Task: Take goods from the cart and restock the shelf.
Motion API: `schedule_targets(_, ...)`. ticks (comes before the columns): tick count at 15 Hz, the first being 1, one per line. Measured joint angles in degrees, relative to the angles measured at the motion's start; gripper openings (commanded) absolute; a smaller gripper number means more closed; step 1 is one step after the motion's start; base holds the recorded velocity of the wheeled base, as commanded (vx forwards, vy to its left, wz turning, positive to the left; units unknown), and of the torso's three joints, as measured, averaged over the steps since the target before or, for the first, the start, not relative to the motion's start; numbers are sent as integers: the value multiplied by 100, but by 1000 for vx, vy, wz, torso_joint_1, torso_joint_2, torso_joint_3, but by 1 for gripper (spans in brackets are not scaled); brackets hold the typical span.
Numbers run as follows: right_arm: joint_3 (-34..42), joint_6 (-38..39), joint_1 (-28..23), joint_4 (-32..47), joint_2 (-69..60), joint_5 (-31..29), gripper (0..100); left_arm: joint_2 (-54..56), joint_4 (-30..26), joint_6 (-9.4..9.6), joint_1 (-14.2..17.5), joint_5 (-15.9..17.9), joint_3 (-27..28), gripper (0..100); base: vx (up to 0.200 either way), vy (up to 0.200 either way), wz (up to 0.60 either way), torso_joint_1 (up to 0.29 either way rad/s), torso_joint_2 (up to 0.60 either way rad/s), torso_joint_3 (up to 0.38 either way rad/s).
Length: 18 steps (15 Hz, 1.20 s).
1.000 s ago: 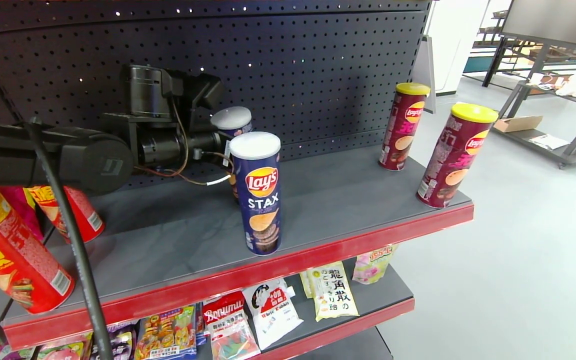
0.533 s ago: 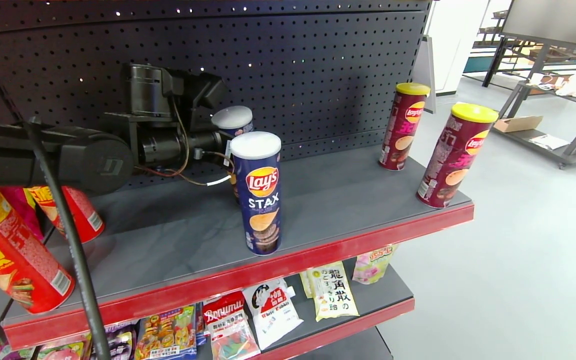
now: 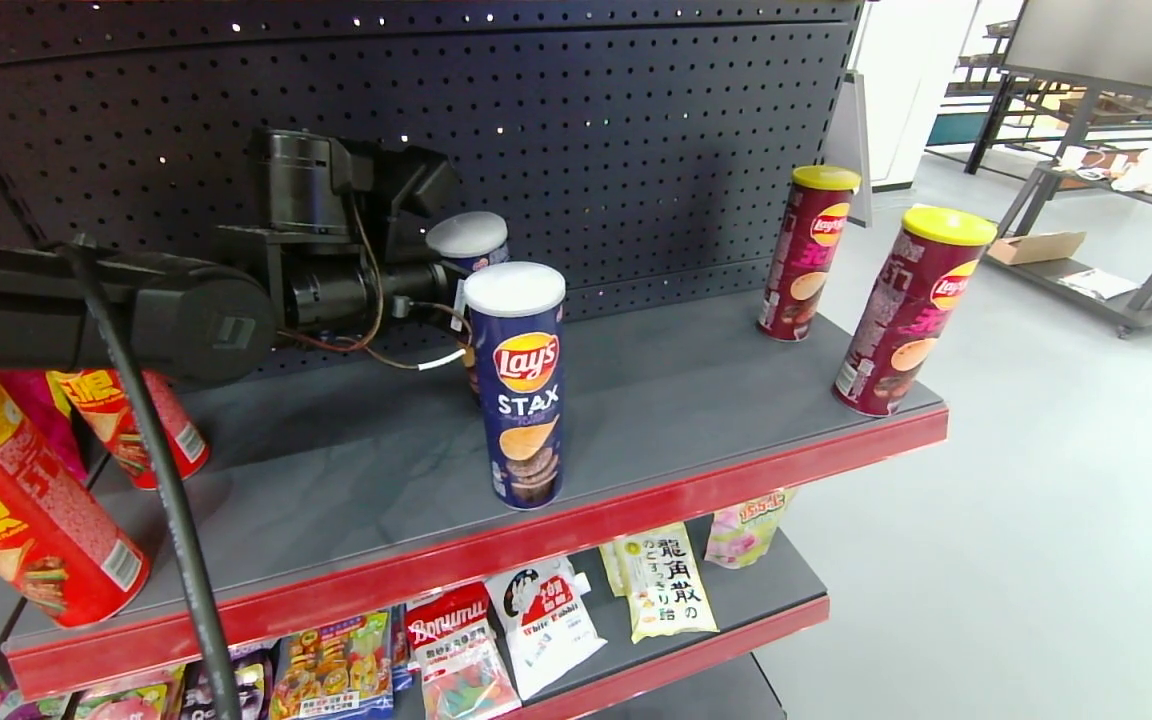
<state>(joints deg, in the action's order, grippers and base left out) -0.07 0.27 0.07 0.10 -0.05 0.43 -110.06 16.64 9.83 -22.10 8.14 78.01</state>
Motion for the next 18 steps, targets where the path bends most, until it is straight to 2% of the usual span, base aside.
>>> schedule_targets(1, 0, 0, 0, 0, 0, 0, 100, -11, 0, 2, -5, -2, 0, 100, 0, 0, 0, 0, 0, 0)
schedule_targets(9, 2, 0, 0, 0, 0, 0, 100, 16, -11, 2, 2, -13, -69, 100, 0, 0, 0, 0, 0, 0)
schedule_targets(12, -2, 0, 0, 0, 0, 0, 100, 138, -9, 2, 33, -172, -202, 100, 0, 0, 0, 0, 0, 0)
schedule_targets(18, 2, 0, 0, 0, 0, 0, 100, 474, -2, 10, 339, -180, -588, 100, 0, 0, 0, 0, 0, 0)
